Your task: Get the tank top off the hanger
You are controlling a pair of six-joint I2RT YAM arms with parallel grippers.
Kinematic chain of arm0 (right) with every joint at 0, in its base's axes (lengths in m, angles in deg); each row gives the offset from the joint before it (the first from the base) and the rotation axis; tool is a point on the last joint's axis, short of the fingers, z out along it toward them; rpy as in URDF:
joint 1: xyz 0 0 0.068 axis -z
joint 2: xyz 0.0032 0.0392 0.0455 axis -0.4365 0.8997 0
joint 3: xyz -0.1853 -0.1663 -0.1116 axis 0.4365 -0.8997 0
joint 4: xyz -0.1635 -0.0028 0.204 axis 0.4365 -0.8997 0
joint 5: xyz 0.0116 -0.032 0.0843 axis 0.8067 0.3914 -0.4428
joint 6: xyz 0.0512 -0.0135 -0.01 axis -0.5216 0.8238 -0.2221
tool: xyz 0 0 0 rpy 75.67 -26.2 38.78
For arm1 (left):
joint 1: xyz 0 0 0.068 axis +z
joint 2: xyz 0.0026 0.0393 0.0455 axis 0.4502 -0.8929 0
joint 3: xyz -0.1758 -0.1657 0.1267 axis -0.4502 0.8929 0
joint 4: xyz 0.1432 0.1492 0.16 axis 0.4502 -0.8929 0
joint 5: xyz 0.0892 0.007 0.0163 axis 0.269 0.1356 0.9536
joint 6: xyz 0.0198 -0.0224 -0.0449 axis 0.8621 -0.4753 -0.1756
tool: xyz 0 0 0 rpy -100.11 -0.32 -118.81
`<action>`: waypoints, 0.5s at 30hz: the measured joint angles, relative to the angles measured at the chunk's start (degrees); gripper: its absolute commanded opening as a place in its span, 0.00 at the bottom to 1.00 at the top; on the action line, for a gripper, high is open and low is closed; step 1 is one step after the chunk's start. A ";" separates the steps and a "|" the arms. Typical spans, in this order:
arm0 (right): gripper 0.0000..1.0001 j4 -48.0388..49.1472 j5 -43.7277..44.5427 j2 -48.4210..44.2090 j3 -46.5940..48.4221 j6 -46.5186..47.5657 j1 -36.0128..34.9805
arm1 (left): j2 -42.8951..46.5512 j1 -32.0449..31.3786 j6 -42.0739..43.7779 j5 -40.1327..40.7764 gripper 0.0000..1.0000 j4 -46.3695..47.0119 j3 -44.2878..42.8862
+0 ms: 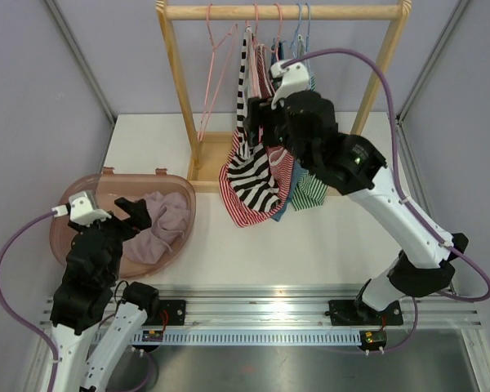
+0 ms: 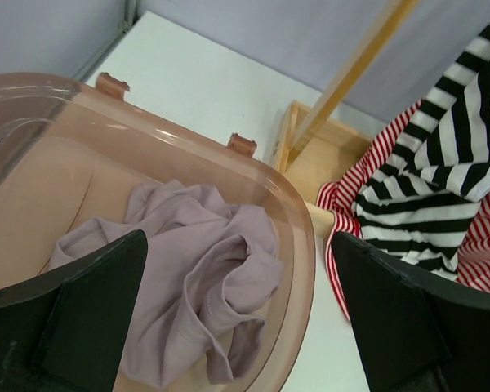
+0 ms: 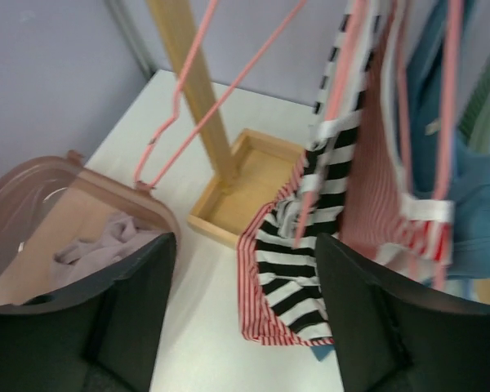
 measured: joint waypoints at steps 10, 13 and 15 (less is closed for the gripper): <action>0.54 -6.97 -0.55 14.43 24.13 2.84 11.21 | -4.74 0.00 1.97 -5.57 0.99 0.00 0.00; 0.54 -8.57 -1.97 19.89 29.55 3.54 12.98 | -4.74 0.00 2.36 -6.34 0.99 0.00 0.00; 0.53 -9.42 -3.28 22.95 31.67 3.80 14.47 | -4.76 0.00 2.45 -6.82 0.99 0.02 0.00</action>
